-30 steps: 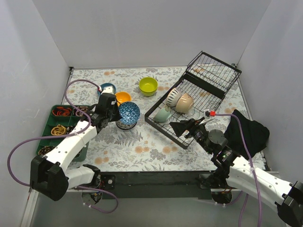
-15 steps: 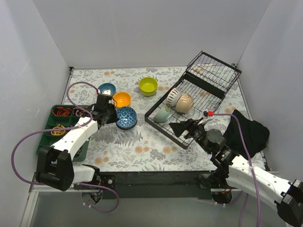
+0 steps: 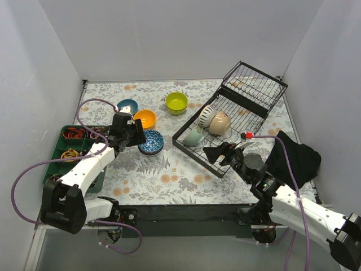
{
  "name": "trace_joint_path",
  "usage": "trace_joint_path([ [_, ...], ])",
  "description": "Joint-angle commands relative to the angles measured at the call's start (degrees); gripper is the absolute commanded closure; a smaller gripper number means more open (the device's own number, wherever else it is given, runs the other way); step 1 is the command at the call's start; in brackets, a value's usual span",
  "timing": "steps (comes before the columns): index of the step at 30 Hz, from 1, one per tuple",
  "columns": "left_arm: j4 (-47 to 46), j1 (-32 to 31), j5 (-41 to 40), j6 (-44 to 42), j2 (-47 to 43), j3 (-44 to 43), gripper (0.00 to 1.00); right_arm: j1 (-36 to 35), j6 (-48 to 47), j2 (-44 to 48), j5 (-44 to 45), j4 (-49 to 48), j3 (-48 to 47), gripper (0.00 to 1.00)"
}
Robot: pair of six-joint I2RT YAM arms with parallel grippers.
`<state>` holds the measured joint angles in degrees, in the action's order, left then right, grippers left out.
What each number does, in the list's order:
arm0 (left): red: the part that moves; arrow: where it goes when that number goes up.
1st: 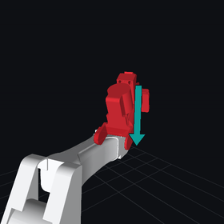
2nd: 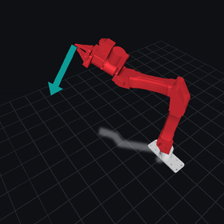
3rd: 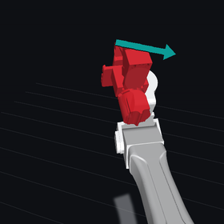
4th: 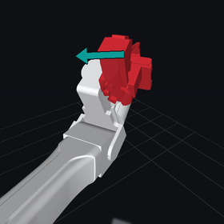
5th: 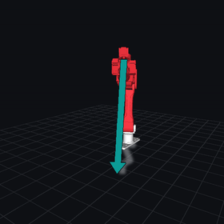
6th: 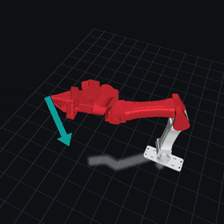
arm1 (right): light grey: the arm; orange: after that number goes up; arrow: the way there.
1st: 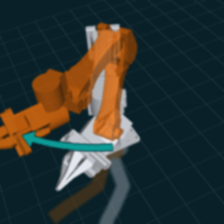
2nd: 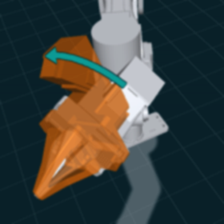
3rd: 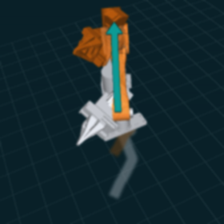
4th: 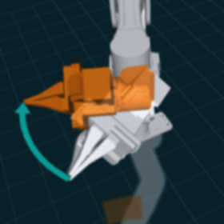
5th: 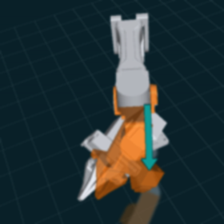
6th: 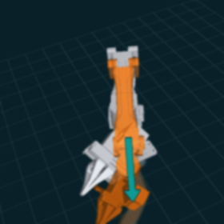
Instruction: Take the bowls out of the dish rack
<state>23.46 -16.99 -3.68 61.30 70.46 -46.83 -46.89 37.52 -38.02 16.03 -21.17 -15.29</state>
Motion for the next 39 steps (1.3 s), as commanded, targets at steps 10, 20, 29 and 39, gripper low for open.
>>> trace_joint_path([
  [10, -2.8, 0.2, -3.7, -0.4, -12.3, 2.9, 0.31, 0.1, -7.7, -4.8, 15.4, 18.3, -15.4, 0.01],
  [20, -5.1, 0.2, -5.0, -1.1, -20.7, 6.0, 0.02, 2.7, -7.2, -20.4, 25.6, 28.1, -29.1, 0.01],
  [29, -5.4, 0.2, -5.2, -1.0, -23.1, 6.5, 0.02, 14.2, -5.2, -32.4, 16.0, 28.0, -34.2, 0.01],
  [39, -5.4, 0.2, -4.1, -0.8, -23.0, 6.5, 0.02, 17.4, -3.6, -40.9, 9.9, 24.3, -38.3, 0.01],
])
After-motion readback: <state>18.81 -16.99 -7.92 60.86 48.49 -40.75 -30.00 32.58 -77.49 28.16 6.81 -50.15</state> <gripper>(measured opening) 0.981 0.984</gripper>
